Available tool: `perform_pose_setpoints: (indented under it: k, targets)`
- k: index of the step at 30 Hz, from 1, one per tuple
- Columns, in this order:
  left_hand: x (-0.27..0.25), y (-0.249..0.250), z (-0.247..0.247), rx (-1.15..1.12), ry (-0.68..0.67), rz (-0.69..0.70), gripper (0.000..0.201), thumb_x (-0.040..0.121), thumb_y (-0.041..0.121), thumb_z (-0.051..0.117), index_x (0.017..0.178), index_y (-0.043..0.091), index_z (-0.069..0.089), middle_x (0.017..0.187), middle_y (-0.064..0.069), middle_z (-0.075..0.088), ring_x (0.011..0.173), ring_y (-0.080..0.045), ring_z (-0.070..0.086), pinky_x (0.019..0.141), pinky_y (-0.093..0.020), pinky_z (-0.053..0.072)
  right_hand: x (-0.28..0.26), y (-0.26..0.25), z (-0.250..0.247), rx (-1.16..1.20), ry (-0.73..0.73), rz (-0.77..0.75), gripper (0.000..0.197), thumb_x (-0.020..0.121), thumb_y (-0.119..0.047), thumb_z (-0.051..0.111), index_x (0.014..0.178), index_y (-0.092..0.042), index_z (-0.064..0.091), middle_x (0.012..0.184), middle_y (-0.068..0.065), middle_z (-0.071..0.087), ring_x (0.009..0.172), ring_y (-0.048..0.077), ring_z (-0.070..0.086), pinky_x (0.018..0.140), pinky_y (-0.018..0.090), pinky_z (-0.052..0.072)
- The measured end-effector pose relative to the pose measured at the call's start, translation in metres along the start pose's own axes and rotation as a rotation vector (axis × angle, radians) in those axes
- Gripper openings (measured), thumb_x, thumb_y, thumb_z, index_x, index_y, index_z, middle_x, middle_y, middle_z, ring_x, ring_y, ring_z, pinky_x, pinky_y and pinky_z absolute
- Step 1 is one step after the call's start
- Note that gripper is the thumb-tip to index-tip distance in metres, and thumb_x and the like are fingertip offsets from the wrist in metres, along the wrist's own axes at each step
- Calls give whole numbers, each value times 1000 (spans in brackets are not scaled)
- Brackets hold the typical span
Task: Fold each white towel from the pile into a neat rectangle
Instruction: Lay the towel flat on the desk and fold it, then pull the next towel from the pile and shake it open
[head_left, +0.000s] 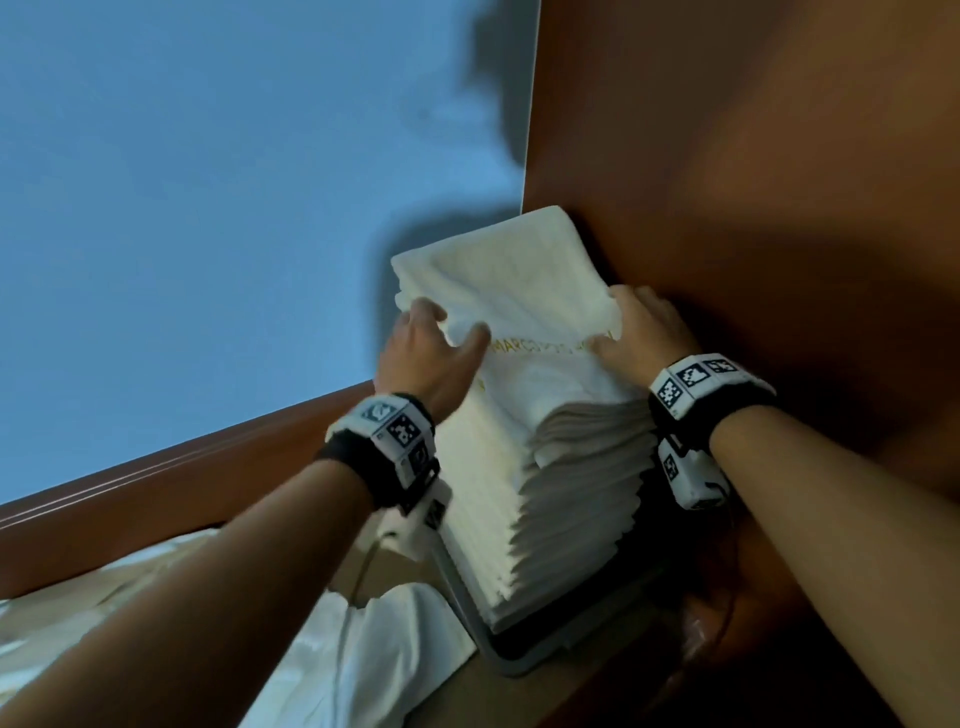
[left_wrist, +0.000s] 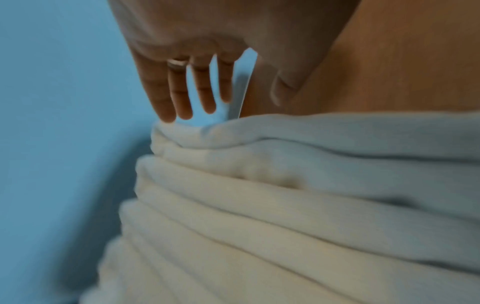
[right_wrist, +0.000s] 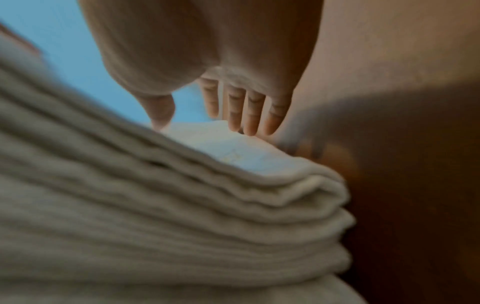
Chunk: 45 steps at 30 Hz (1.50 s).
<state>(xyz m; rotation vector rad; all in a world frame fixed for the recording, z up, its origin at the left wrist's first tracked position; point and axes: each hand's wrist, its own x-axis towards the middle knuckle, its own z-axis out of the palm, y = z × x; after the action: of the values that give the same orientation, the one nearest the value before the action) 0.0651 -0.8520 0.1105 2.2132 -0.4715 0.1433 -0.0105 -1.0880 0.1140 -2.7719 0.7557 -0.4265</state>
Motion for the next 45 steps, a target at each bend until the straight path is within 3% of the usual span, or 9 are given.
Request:
perform_pose_setpoints:
  k: [5,9,15,26,30,33,36,41,45]
  targets:
    - [75,5,-3,500,-180,423,69,92,66,48,148,27,42,158,-3,35,145,-31,29,115,-45,26,-20,-44,7,-116,-201,-80,78,81,-84,34,147,-43,30,157,1,28,141,33,26,111,59,25]
    - [119,-17,0,746,-435,364,86,83,87,32,156,46,13,169,4,-2,154,-30,-2,124,-51,5,-23,-55,17,29,-445,-1,96,62,-100,27,147,-60,10,166,-1,-3,151,36,-5,111,73,4]
    - [128,-62,7,734,-537,310,124,43,106,10,155,53,6,168,6,-8,154,-28,-1,123,-51,13,-32,-67,44,25,-525,-8,103,58,-101,36,147,-61,3,165,0,-15,150,33,-14,111,72,-3]
    - [118,-56,6,687,-512,302,91,79,90,34,156,49,7,168,7,-6,154,-29,1,124,-50,11,-36,-60,46,-8,-500,-1,104,57,-101,35,147,-60,3,165,-2,-16,151,31,-15,112,71,-4]
    - [91,-53,-27,605,-480,292,84,84,82,42,156,45,21,168,6,8,154,-27,11,123,-48,15,-45,-62,29,-79,-460,22,105,58,-102,32,150,-55,9,166,-1,-3,151,33,-4,113,71,3]
    - [63,-61,-66,551,-469,271,75,88,73,52,152,38,36,162,2,32,147,-26,31,117,-48,29,-53,-76,13,-130,-364,23,104,61,-100,28,143,-38,39,152,7,38,139,35,34,109,64,27]
    - [31,-76,-112,521,-495,246,63,91,61,60,143,25,53,142,-2,58,132,-26,51,109,-40,39,-71,-103,-3,-145,-209,-23,58,84,-70,50,108,-18,62,124,9,61,110,32,58,93,43,48]
    - [-27,-126,-198,515,-468,178,44,91,51,65,124,21,67,117,-1,70,111,-23,63,98,-35,46,-125,-173,2,-147,-48,-119,33,92,-38,57,100,-9,70,105,14,68,94,35,62,80,36,50]
    - [-81,-193,-265,494,-436,97,33,90,44,68,108,17,74,108,-6,72,104,-27,65,94,-38,52,-182,-248,42,-43,-223,-197,27,92,-36,57,73,-18,62,84,8,64,79,30,60,70,33,48]
